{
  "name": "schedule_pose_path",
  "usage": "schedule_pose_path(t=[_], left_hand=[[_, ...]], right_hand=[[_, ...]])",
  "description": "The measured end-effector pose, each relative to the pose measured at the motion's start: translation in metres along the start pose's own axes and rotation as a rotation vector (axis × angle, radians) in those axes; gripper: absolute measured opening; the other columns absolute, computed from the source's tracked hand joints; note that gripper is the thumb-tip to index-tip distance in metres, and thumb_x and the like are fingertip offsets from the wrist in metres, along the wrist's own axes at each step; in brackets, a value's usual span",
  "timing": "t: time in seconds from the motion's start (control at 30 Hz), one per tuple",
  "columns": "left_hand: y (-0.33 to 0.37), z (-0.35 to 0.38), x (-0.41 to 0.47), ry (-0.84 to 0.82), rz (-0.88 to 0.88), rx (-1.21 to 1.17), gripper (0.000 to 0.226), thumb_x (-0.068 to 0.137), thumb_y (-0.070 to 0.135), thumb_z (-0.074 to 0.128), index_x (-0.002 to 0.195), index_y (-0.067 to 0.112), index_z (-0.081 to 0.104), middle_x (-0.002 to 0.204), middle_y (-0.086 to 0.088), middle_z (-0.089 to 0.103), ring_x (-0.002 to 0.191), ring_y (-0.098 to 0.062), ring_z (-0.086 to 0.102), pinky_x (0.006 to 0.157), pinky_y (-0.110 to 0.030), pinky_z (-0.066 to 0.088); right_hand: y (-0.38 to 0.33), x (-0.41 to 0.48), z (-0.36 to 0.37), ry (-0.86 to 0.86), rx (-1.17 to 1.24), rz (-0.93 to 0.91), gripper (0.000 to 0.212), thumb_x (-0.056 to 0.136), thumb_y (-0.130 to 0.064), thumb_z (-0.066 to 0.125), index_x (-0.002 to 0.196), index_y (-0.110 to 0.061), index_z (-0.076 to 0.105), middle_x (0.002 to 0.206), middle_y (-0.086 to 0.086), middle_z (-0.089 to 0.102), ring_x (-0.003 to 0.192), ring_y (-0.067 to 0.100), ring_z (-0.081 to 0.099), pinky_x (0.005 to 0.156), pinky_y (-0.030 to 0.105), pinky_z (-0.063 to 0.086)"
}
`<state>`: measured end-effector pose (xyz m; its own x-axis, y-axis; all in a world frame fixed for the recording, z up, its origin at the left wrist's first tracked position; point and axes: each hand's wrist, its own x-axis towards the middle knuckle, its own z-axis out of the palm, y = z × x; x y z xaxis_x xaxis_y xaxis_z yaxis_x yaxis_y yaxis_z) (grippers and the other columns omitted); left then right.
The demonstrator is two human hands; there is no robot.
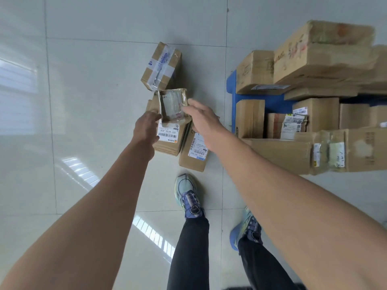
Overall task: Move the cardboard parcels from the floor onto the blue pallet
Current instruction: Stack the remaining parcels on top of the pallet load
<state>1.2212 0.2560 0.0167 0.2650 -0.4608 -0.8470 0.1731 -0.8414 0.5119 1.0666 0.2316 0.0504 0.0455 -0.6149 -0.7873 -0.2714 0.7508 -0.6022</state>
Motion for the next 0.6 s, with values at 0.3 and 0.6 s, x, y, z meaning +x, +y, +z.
schedule_pose_path(t=[0.3,0.6], left_hand=[[0.001,-0.001,-0.014,-0.249,0.173,0.137,0.009,0.102,0.026,0.063,0.103,0.034,0.068,0.109,0.014,0.068,0.113,-0.011,0.064,0.092,-0.041,0.051],[0.04,0.075,-0.069,-0.347,0.182,0.062,0.009,0.085,0.03,0.073,0.083,0.03,0.064,0.099,0.005,0.071,0.11,-0.017,0.065,0.103,-0.052,0.042]], right_hand=[[-0.01,-0.023,-0.032,0.04,0.092,0.0,0.039,0.099,-0.036,0.059,0.134,-0.021,0.066,0.122,-0.003,0.069,0.116,0.013,0.062,0.104,0.035,0.048],[-0.014,-0.059,-0.114,0.185,0.207,-0.122,0.04,0.097,-0.027,0.063,0.136,-0.019,0.063,0.122,-0.012,0.065,0.097,-0.013,0.056,0.083,0.015,0.041]])
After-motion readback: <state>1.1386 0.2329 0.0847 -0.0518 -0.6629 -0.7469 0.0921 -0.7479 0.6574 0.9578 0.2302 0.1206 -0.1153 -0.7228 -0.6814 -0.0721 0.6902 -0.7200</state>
